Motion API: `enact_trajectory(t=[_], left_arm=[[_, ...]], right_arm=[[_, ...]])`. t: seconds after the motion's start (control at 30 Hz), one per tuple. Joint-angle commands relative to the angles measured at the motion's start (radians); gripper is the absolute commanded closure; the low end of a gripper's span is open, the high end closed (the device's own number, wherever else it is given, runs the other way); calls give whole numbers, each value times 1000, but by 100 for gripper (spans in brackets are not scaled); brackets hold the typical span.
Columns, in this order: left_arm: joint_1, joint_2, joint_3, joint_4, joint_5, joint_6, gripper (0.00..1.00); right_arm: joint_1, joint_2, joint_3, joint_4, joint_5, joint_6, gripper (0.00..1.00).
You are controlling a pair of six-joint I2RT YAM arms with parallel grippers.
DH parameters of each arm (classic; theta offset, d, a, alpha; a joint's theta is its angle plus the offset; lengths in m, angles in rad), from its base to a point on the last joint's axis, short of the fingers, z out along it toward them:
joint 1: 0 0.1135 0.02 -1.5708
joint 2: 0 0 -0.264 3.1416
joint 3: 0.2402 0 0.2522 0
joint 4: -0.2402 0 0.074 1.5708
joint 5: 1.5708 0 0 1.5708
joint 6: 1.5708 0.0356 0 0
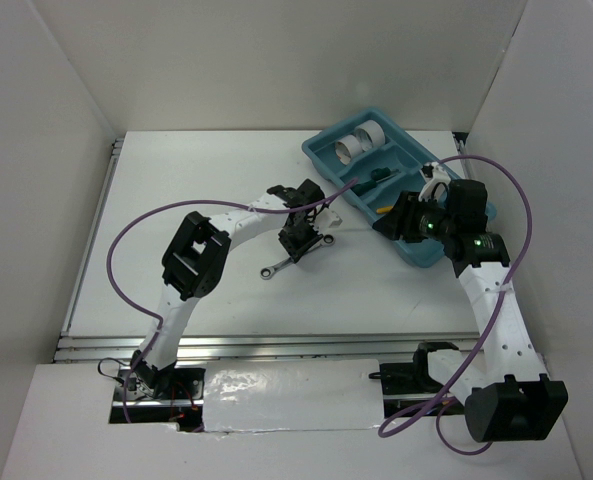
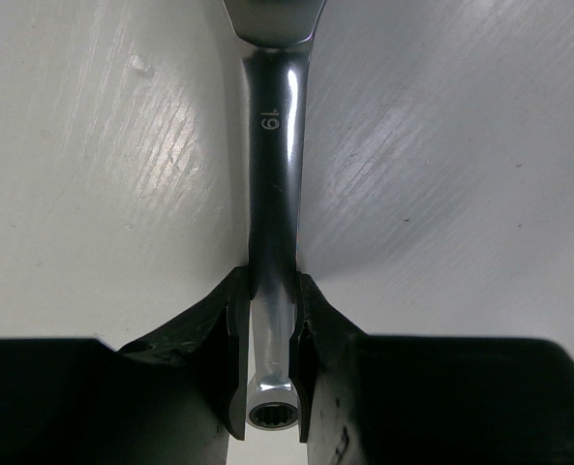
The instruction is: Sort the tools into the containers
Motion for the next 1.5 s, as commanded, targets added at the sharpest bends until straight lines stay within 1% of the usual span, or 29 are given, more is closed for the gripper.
enact_trajectory(t=[0.0, 0.03, 0.07, 0.1, 0.13, 0.17, 0.23, 0.33, 0.47, 0.53, 0.63, 0.77, 0.83, 0.97, 1.03, 1.27, 1.4, 1.47], left_arm=[[24, -13, -27, -5, 53, -33, 100], [31, -35, -29, 4, 107, -46, 100], [44, -84, -35, 15, 136, -58, 100], [52, -109, -40, 48, 164, -88, 100], [60, -130, -44, 62, 213, -107, 100], [69, -168, -43, 70, 230, -122, 100], [78, -196, -37, 90, 268, -162, 100], [83, -233, -21, 99, 301, -220, 100], [84, -273, -40, 124, 321, -240, 100], [86, -281, -47, 126, 324, -245, 100], [89, -293, -53, 133, 330, -256, 100], [90, -302, -57, 141, 366, -262, 100], [90, -307, -54, 144, 373, -270, 100], [90, -310, -52, 149, 382, -274, 100], [89, -308, -53, 150, 388, -279, 100], [87, -325, -55, 159, 413, -290, 100], [84, -342, -70, 167, 431, -297, 100], [78, -350, -80, 175, 436, -303, 100]], right_arm=[[58, -2, -14, 122, -4, 69, 45], [64, -2, -19, 132, -4, 79, 45], [70, 4, -22, 144, -2, 91, 42], [79, 5, -35, 167, -8, 112, 38], [82, 8, -39, 179, -16, 123, 30], [87, 21, -42, 185, -25, 132, 27], [107, 36, -39, 193, -31, 166, 19], [127, 76, -36, 202, -19, 233, 16], [142, 159, -45, 204, 1, 370, 16], [148, 194, -60, 231, -17, 420, 16], [170, 235, -97, 299, -43, 545, 16], [207, 298, -112, 346, -50, 626, 16], [230, 335, -111, 368, -51, 667, 18], [262, 390, -92, 393, -47, 720, 24], [271, 419, -82, 409, -39, 743, 25], [288, 510, 4, 383, 30, 737, 29], [299, 542, 59, 365, 79, 741, 35], [302, 561, 78, 353, 102, 744, 39]])
